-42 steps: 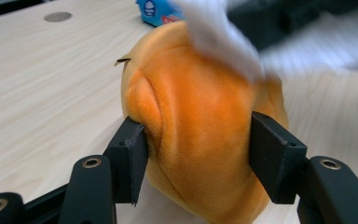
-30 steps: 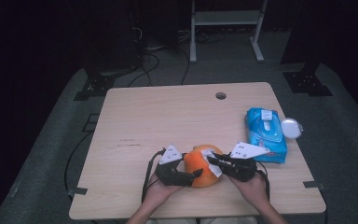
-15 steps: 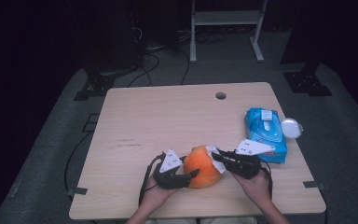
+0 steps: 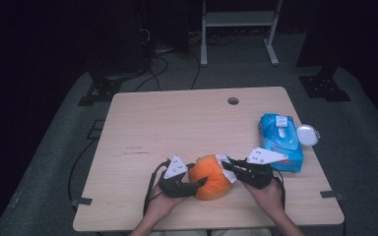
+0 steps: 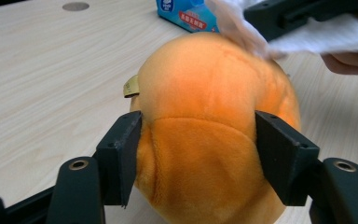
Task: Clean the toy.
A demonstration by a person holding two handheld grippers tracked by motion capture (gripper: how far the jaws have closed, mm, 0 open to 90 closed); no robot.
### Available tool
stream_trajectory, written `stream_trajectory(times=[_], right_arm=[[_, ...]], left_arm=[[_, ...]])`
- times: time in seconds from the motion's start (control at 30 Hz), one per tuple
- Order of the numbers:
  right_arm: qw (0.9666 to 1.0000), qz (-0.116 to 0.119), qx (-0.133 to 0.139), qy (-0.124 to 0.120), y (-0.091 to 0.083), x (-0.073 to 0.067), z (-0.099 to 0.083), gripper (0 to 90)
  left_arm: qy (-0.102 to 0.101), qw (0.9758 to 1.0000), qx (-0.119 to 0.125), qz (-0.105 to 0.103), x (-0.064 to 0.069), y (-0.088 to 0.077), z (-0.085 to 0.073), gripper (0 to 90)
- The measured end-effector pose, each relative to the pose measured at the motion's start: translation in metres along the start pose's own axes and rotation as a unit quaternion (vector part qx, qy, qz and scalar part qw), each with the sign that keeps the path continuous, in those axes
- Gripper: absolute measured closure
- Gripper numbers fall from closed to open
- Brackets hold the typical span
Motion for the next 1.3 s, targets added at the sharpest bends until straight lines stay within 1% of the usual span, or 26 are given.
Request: stream_trajectory(times=[0.03,0.07,0.1,0.13,0.17,0.2,0.23,0.27,0.3,0.37,0.4,0.43,0.5,0.57,0.6,0.67,0.73,0.8,0.87,0.93,1.03,1.07,1.13,1.17,1.2,1.3], right_arm=[[0.9999,0.004,-0.001,0.013,-0.001,0.004,-0.002,81.1],[0.9998,0.005,-0.001,0.017,-0.001,0.005,-0.004,81.1],[0.9999,0.004,-0.002,0.012,-0.001,0.004,-0.004,81.1],[1.0000,0.004,-0.002,0.006,-0.001,0.000,-0.003,81.0],[1.0000,0.006,0.000,0.005,0.000,-0.003,-0.002,81.0],[0.9999,0.011,0.004,-0.001,0.001,-0.008,0.000,81.0],[0.9999,0.014,0.006,-0.007,0.002,-0.013,0.002,81.0],[0.9997,0.018,0.009,-0.011,0.003,-0.018,0.003,81.0],[0.9994,0.028,0.012,-0.014,0.004,-0.024,0.005,81.0],[0.9991,0.033,0.011,-0.025,0.008,-0.033,0.006,80.9],[0.9989,0.033,0.011,-0.031,0.008,-0.036,0.006,81.0],[0.9988,0.033,0.012,-0.033,0.009,-0.035,0.006,81.0],[0.9991,0.027,0.013,-0.029,0.008,-0.029,0.006,81.1],[0.9998,0.014,0.012,-0.012,0.006,-0.017,0.003,81.1],[0.9999,0.002,0.009,-0.007,0.005,-0.009,0.001,81.1],[0.9999,-0.005,0.007,0.004,0.003,-0.003,-0.002,81.1],[0.9999,-0.008,0.010,0.001,0.002,-0.004,-0.002,81.1],[0.9998,0.000,0.015,-0.010,0.004,-0.015,0.001,81.0],[0.9995,0.010,0.013,-0.028,0.009,-0.027,0.002,81.0],[0.9992,0.008,0.009,-0.039,0.010,-0.028,0.002,81.1],[0.9999,-0.004,0.010,-0.005,0.007,-0.009,0.000,81.1],[0.9999,-0.016,0.006,0.000,0.006,0.000,-0.003,81.1],[0.9997,-0.018,0.003,0.016,0.005,0.007,-0.006,81.1],[0.9996,-0.018,0.001,0.022,0.005,0.008,-0.006,81.1],[0.9997,-0.017,0.003,0.019,0.005,0.007,-0.005,81.1],[0.9998,-0.009,0.008,0.015,0.007,-0.003,0.001,81.0]], left_arm=[[-0.001,1.0000,0.001,-0.001,0.000,0.000,0.000,36.1],[-0.001,1.0000,-0.001,-0.002,0.001,0.000,0.000,35.7],[-0.003,1.0000,0.000,-0.007,0.002,0.001,0.002,34.3],[-0.008,0.9999,-0.002,-0.013,0.002,0.000,0.003,30.7],[-0.023,0.9994,-0.005,-0.027,0.001,0.001,0.004,26.5],[-0.034,0.9988,-0.011,-0.033,0.001,0.001,0.004,20.8],[-0.036,0.9987,-0.012,-0.033,0.000,0.002,0.003,18.5],[-0.036,0.9987,-0.012,-0.032,0.000,0.002,0.002,18.5],[-0.037,0.9988,-0.013,-0.031,0.000,0.002,0.002,18.5],[-0.027,0.9993,-0.017,-0.022,0.000,0.002,0.002,19.7],[-0.017,0.9996,-0.018,-0.014,-0.001,0.001,0.001,25.6],[-0.012,0.9997,-0.018,-0.010,-0.002,0.000,0.001,30.6],[-0.012,0.9997,-0.019,-0.007,-0.004,-0.001,-0.001,35.6],[-0.016,0.9997,-0.017,-0.009,-0.006,-0.001,-0.002,36.8],[-0.019,0.9996,-0.017,-0.010,-0.007,-0.001,-0.003,36.9],[-0.023,0.9995,-0.015,-0.012,-0.009,-0.001,-0.004,37.1],[-0.023,0.9995,-0.017,-0.010,-0.010,0.000,-0.004,37.3],[-0.025,0.9995,-0.018,-0.009,-0.011,0.001,-0.005,37.2],[-0.019,0.9996,-0.023,-0.004,-0.013,0.001,-0.007,37.8],[-0.016,0.9996,-0.021,-0.005,-0.013,0.000,-0.008,38.9],[-0.013,0.9997,-0.022,-0.003,-0.011,0.000,-0.007,38.9],[-0.012,0.9997,-0.021,-0.003,-0.011,0.000,-0.007,38.9],[-0.011,0.9997,-0.020,-0.005,-0.011,0.000,-0.007,38.9],[-0.011,0.9997,-0.019,-0.006,-0.011,0.000,-0.007,38.9],[-0.011,0.9997,-0.019,-0.007,-0.011,-0.001,-0.008,38.9],[-0.015,0.9997,-0.016,-0.008,-0.012,-0.001,-0.008,38.8]])
Point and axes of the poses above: each handheld gripper's, and its own axes: y roughly forward along the jaws, z roughly out of its top, x roughly to its right, the point moved 9 cm from there along y, roughly forward along the jaws, and after that the axes turned 4 degrees about y, right-handed, at the moved point
